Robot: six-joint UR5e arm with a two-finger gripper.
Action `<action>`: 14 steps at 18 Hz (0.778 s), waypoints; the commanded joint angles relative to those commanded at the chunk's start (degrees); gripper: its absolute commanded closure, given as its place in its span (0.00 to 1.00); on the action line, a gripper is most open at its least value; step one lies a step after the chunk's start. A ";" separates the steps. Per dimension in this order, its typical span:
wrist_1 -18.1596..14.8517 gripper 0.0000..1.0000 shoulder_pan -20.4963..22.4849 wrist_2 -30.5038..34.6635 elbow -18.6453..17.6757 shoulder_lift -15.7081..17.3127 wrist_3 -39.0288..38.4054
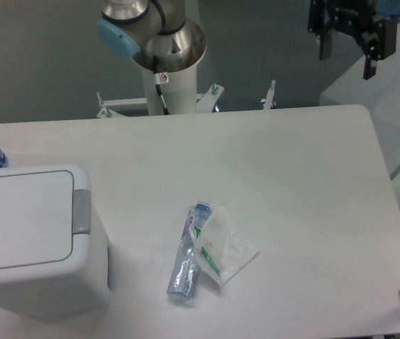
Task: Open the trash can
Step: 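Move the open gripper down into the workspace above the table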
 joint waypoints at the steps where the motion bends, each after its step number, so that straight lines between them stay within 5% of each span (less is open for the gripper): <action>1: 0.00 0.00 -0.09 0.09 0.35 -0.26 0.00; 7: 0.00 0.00 -1.66 -1.67 0.79 -1.40 -8.76; 14: 2.90 0.00 -9.49 -1.58 2.11 -4.04 -38.01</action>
